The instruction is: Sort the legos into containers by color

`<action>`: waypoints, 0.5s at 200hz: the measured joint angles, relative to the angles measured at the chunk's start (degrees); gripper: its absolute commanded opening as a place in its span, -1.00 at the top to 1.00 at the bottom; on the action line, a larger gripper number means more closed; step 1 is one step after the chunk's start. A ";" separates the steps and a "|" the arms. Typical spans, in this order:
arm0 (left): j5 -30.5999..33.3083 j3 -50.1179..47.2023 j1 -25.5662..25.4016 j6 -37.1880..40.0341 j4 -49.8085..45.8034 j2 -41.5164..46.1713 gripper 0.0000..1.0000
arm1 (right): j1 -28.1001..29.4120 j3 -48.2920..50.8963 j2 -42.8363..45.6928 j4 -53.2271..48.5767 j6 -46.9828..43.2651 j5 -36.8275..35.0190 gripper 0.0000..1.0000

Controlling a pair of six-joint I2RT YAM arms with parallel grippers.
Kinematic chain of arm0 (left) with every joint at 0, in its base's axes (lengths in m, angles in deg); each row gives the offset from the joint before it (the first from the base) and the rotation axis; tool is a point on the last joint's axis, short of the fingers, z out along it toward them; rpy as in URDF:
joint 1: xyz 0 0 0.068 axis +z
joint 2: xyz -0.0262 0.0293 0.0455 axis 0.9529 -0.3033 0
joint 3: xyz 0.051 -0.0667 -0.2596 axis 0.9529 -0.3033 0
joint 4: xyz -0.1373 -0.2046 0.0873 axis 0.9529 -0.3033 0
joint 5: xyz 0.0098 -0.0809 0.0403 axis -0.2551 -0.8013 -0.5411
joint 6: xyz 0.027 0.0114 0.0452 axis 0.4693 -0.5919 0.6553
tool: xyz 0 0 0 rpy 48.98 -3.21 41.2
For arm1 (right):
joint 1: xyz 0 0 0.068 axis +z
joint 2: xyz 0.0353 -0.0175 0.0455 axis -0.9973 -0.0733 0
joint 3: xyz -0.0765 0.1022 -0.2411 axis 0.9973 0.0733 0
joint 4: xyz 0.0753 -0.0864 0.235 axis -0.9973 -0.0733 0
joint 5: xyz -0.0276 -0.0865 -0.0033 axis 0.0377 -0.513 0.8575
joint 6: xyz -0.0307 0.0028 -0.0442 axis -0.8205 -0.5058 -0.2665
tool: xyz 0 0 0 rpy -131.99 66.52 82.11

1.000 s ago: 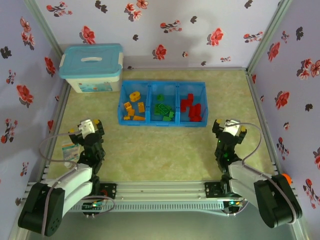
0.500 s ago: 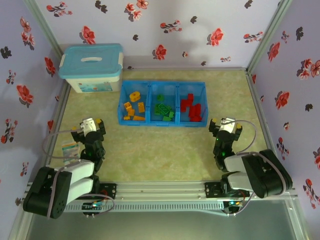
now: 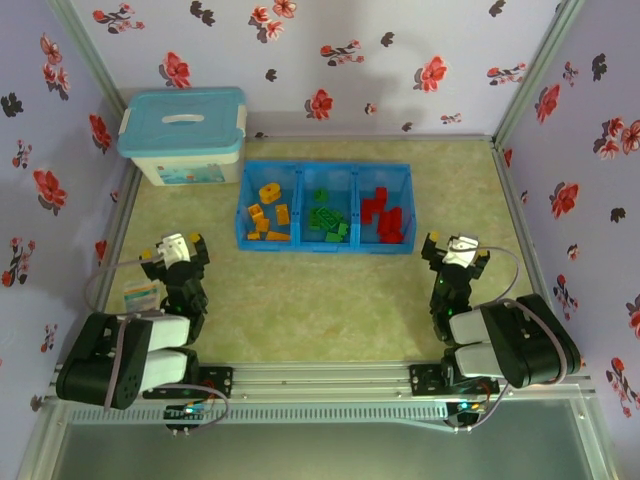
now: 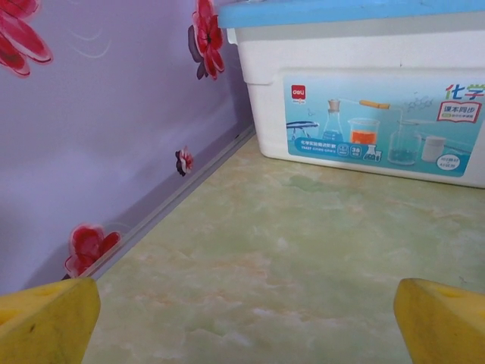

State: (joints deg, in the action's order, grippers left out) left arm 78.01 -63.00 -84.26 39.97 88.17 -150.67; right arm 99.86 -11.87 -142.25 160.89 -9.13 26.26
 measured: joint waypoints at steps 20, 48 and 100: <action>-2.10 0.00 0.09 0.00 1.03 -0.13 -1.00 | 0.00 0.35 0.20 0.61 0.07 1.25 -0.99; -3.61 0.00 0.11 -0.20 1.77 -0.20 -1.00 | -0.52 0.35 0.22 1.49 0.46 1.97 -0.99; -4.81 -0.37 1.31 -1.18 5.40 -3.21 -1.00 | -6.47 0.35 0.17 1.86 4.24 2.86 -0.99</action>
State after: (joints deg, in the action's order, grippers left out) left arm 73.20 -63.37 -82.95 38.79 93.57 -153.88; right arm 93.39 -11.52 -142.08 162.75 -4.89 29.12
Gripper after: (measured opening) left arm 0.997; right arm 0.993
